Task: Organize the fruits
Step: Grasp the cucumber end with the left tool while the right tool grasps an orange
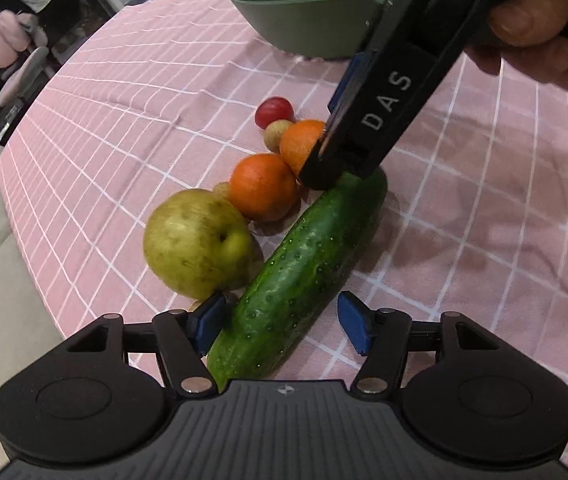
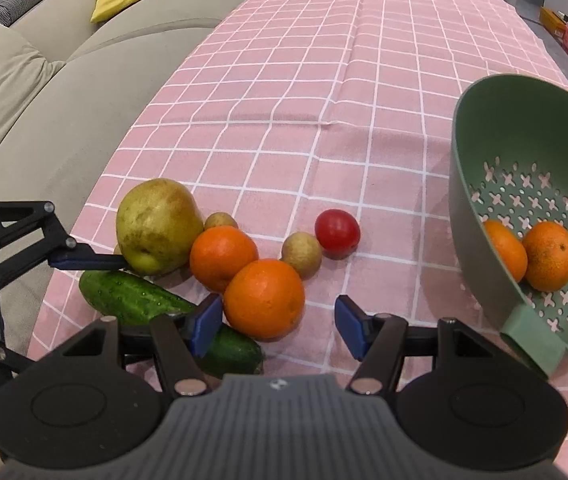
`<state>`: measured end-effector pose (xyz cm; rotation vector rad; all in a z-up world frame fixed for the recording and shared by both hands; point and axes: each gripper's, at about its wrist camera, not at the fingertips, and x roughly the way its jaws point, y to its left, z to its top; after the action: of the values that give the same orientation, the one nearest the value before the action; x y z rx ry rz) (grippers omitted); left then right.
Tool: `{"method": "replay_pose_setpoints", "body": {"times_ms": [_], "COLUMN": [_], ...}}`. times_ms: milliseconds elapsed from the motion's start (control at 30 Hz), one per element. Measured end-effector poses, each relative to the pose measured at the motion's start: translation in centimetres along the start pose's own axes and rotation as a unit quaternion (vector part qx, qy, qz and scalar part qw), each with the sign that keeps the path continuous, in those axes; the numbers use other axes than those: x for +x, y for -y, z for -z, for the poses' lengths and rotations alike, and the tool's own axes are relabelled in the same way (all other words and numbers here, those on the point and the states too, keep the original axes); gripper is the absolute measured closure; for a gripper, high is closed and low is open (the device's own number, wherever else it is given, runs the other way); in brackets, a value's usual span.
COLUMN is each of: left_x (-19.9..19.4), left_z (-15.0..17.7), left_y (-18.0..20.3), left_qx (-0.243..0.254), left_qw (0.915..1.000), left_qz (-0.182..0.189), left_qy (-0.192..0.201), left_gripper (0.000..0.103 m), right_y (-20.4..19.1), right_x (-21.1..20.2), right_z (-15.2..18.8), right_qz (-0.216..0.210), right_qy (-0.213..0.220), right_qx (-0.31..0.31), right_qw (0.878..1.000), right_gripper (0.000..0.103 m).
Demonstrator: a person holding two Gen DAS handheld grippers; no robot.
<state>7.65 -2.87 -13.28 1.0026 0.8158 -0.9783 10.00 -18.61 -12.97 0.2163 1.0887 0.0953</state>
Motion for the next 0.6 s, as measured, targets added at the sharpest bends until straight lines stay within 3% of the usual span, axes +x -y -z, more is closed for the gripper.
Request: {"method": "replay_pose_setpoints", "body": {"times_ms": [133, 200, 333, 600], "left_x": [0.0, -0.3, -1.0, -3.0], "left_z": [0.1, 0.2, 0.6, 1.1], "left_y": [-0.2, -0.1, 0.6, 1.4], "left_qx": [-0.035, -0.041, -0.036, -0.052], "left_qw": [0.9994, 0.9991, 0.9990, 0.9985], "left_qz": [-0.001, -0.008, -0.024, -0.019], "left_qy": [0.002, 0.005, 0.005, 0.001], "left_gripper": [0.032, 0.037, 0.045, 0.067], "right_y": [-0.2, -0.2, -0.5, -0.2], "right_x": [0.5, 0.5, 0.7, -0.2], "right_z": [-0.1, -0.1, -0.1, 0.1], "right_qz": [0.003, 0.003, -0.008, -0.013], "right_qy": [-0.002, -0.004, -0.008, -0.006], "right_qx": [-0.001, -0.001, -0.003, -0.002], "right_qw": [1.000, 1.000, 1.000, 1.000], "right_gripper": [0.043, 0.043, 0.060, 0.062]}}
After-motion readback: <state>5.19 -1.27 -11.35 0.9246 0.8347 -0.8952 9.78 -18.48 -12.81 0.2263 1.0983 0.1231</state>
